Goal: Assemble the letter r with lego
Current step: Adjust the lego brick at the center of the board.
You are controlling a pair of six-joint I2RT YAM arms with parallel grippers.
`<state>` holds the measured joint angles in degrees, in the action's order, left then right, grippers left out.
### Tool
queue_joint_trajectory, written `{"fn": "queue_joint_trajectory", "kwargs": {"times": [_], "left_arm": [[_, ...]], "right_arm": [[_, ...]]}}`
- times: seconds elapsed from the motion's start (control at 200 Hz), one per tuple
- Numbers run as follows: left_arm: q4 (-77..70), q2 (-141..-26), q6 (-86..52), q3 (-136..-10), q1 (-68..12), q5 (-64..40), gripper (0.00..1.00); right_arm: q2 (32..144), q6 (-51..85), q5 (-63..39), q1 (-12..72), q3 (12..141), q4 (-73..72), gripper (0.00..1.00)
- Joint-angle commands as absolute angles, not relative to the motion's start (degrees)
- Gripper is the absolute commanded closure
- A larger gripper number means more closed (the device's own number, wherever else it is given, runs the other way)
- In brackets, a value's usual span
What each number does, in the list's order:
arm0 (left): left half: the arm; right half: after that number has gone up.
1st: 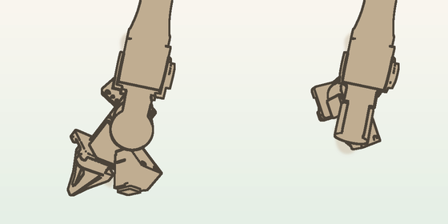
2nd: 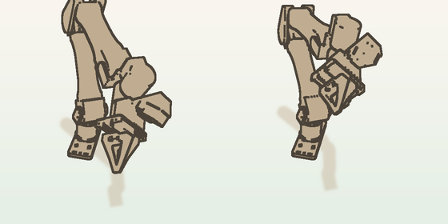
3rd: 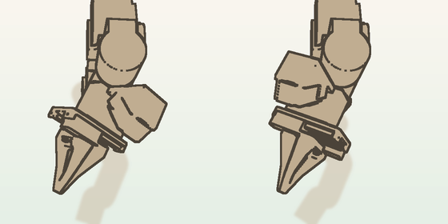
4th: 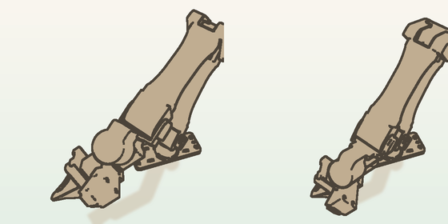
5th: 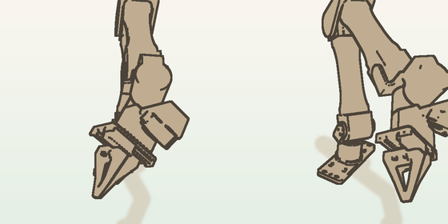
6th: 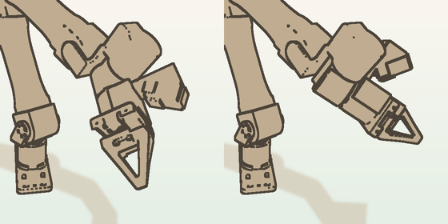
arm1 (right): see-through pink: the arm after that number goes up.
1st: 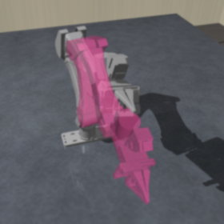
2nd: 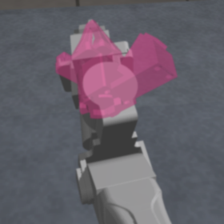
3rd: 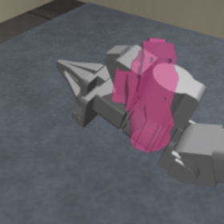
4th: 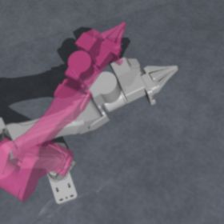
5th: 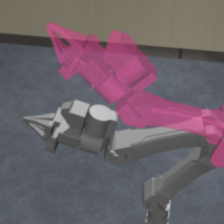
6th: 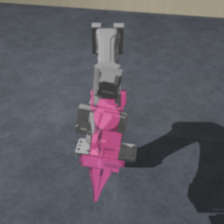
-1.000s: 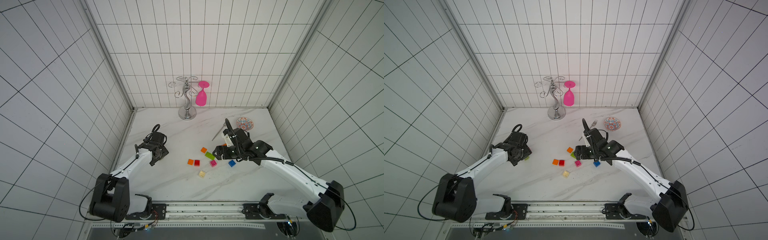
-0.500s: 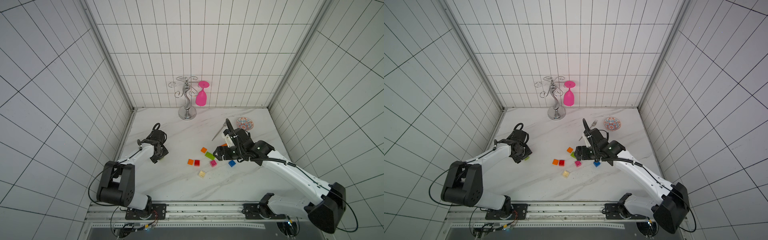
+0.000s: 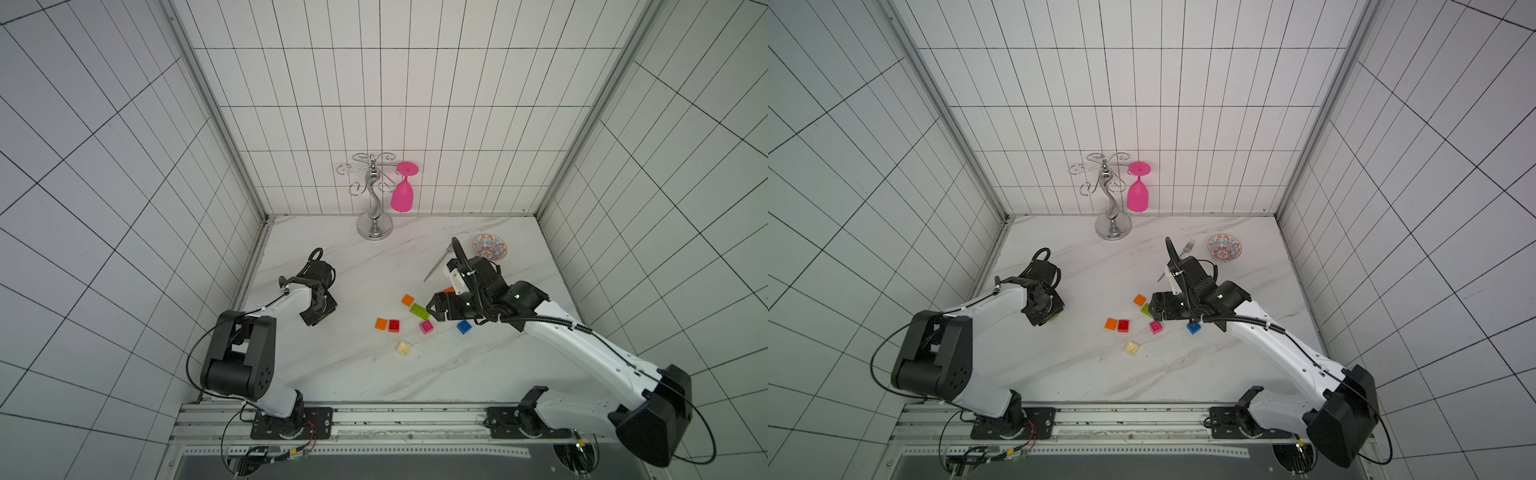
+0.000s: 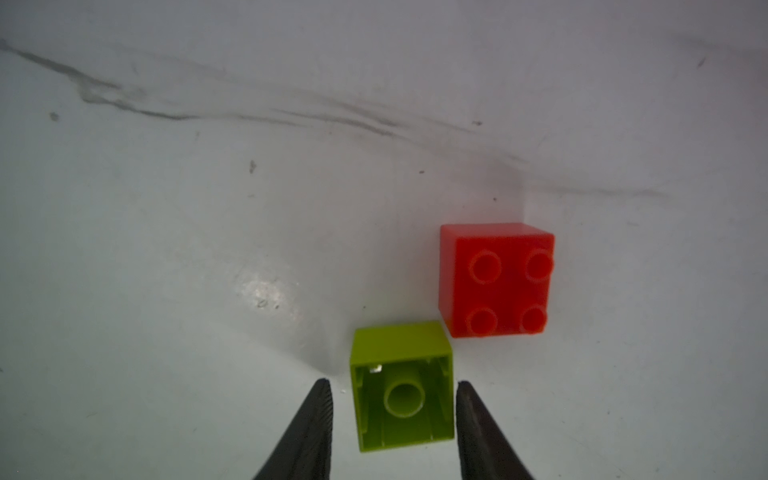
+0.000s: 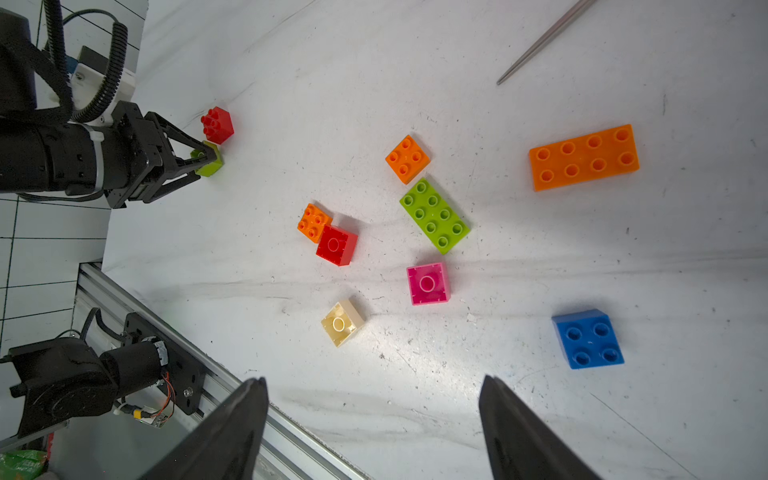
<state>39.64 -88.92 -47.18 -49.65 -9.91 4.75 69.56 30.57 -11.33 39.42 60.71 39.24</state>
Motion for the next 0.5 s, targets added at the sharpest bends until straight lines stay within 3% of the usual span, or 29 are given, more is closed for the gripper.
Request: {"fn": "queue_joint_trajectory", "kwargs": {"times": [0.0,0.4,0.495], "left_arm": [[39.11,-89.4,-47.2,-51.15,-9.65,6.33,0.63],[39.1,-90.32,-46.93,-51.2,-9.62,6.04,0.64],[39.76,-90.22,-46.91,-51.66,-9.6,5.79,0.71]], "right_arm": [[68.89,30.83,-10.89,39.83,61.31,40.17,0.17],[68.32,30.95,-11.33,39.79,61.11,40.22,0.19],[67.9,31.15,-11.66,39.8,61.32,40.17,0.2]]}}
